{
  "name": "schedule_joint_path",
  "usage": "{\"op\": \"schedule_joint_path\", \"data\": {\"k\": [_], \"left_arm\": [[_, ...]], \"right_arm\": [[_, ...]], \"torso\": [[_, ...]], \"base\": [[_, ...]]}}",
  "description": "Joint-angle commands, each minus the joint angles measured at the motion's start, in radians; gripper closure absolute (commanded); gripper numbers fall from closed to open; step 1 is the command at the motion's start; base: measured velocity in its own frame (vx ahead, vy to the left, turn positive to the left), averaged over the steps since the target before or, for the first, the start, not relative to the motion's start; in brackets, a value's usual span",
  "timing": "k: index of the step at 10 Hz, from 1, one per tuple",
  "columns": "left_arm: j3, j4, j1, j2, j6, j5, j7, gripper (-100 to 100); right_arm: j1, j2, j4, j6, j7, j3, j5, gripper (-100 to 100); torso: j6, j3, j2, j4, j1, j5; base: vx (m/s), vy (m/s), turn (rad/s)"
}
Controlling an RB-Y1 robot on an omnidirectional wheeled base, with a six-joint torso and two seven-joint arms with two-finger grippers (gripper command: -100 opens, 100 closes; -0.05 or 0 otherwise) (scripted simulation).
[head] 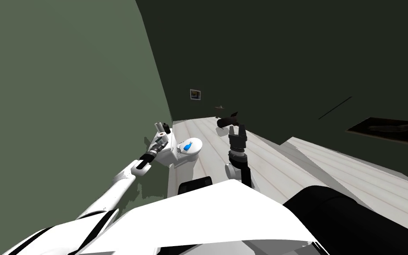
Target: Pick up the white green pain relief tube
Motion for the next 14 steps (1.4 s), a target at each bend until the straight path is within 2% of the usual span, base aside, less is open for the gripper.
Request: {"op": "schedule_joint_path", "data": {"k": [1,2,3,5,6,7,11,12,13,14], "left_arm": [[0.001,0.050,-0.038,0.003,-0.008,0.002,-0.001,-100],[0.001,0.066,-0.038,0.003,-0.008,0.002,-0.001,-100],[-0.004,0.108,-0.088,0.010,-0.020,0.012,-0.009,-100],[-0.004,0.171,-0.129,0.010,-0.020,0.012,-0.009,-100],[-0.002,0.156,-0.119,0.008,-0.023,0.012,-0.011,-100],[-0.002,0.159,-0.121,0.008,-0.023,0.012,-0.012,100],[-0.002,0.159,-0.121,0.008,-0.023,0.012,-0.012,100],[-0.002,0.159,-0.121,0.008,-0.023,0.012,-0.012,0],[0.001,0.109,-0.071,0.003,-0.008,0.002,-0.001,100],[0.001,0.097,-0.051,0.003,-0.008,0.002,-0.001,100]], "right_arm": [[0.000,0.000,0.000,0.000,0.000,0.000,0.000,0],[0.000,0.000,0.000,0.000,0.000,0.000,0.000,0],[0.000,0.000,0.000,0.000,0.000,0.000,0.000,0],[0.000,0.000,0.000,0.000,0.000,0.000,0.000,0],[0.000,0.000,0.000,0.000,0.000,0.000,0.000,0],[0.000,0.000,0.000,0.000,0.000,0.000,0.000,0],[0.000,0.000,0.000,0.000,0.000,0.000,0.000,0],[0.000,0.000,0.000,0.000,0.000,0.000,0.000,0],[0.000,0.000,0.000,0.000,0.000,0.000,0.000,0],[0.000,0.000,0.000,0.000,0.000,0.000,0.000,0]], "torso": [[0.000,0.000,0.000,0.000,0.000,0.000],[0.000,-0.001,-0.002,0.000,0.001,0.000],[0.000,-0.002,-0.004,-0.001,0.001,0.000],[0.000,0.000,0.000,0.000,0.000,0.000],[0.000,-0.001,-0.002,0.000,0.001,0.000],[0.000,-0.002,-0.004,-0.001,0.001,0.000],[0.000,-0.003,-0.005,-0.001,0.001,0.000],[-0.001,-0.003,-0.005,-0.001,0.001,0.000],[-0.001,-0.003,-0.005,-0.001,0.001,0.000],[-0.002,-0.005,-0.009,-0.002,0.003,0.001]], "base": [[-0.047,-0.007,0.002],[-0.007,-0.002,0.001],[-0.074,-0.022,-0.035],[-0.069,-0.008,-0.010],[-0.013,-0.002,0.000],[0.000,0.000,0.000],[0.000,0.000,0.000],[0.000,0.000,0.000],[0.084,0.010,0.028],[0.114,0.014,0.032]]}}
